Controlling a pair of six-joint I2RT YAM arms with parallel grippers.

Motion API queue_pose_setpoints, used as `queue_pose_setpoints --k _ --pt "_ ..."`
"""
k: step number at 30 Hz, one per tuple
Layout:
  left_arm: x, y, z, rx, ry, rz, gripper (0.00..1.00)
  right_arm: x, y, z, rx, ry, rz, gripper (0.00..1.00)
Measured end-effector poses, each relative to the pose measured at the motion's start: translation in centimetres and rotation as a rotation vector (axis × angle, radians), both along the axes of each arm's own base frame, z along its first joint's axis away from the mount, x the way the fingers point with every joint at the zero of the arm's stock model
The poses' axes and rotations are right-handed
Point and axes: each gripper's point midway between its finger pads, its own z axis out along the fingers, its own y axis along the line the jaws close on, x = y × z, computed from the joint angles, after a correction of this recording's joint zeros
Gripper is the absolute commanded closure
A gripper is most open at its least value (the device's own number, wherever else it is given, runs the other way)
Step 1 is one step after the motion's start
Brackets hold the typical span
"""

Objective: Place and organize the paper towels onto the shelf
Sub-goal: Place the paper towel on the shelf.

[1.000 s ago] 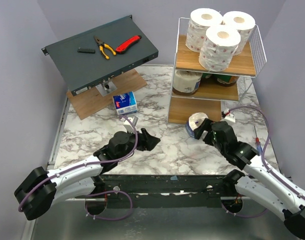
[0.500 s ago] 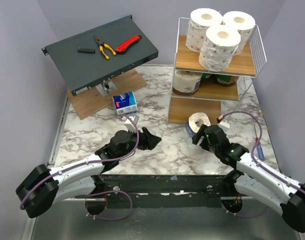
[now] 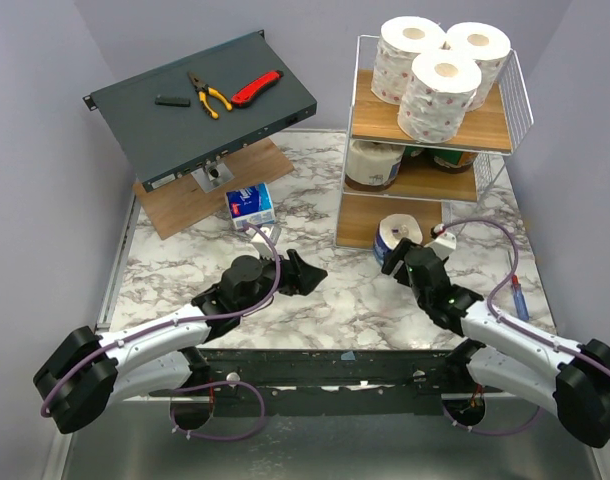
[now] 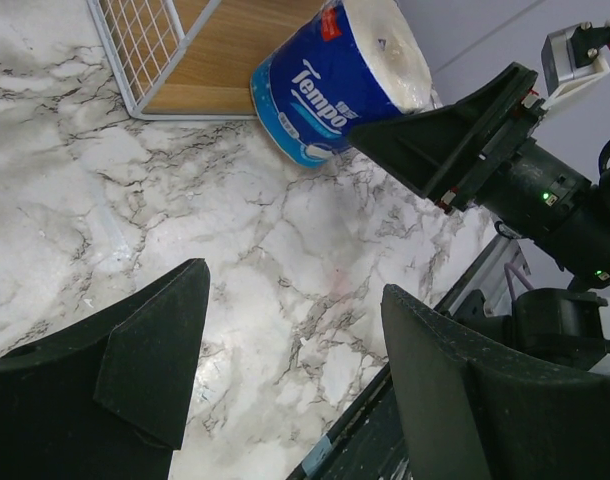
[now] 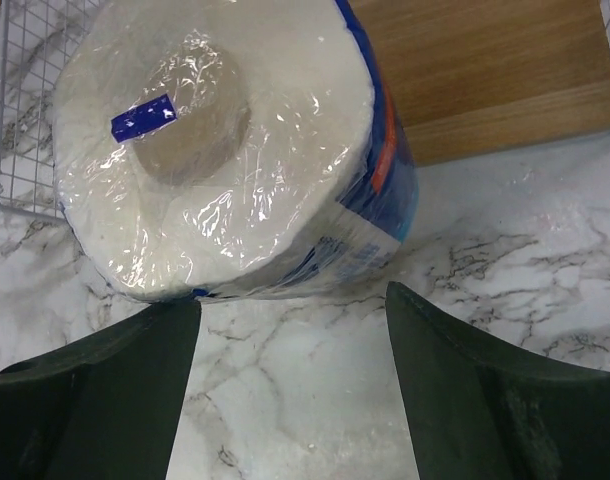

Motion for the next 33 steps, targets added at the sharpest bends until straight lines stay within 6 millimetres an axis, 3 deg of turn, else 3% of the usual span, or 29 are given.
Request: queue_pose_setpoints --k 14,20,33 --pt "-0.1 0.0 -0.2 0.005 0.004 -0.004 0.28 3.5 0.2 0.0 -0.094 -0.106 -0.033 0.23" --pt "-0.1 0.0 0.1 -0.001 -0.001 -0.003 0.28 4.6 0.6 -1.0 -0.137 -0.119 -0.023 0.22" --pt "-0.2 0.1 0.0 -0.001 -0.002 -0.003 0.28 7.8 2.6 -1.5 -0.159 -0.147 -0.014 0.22"
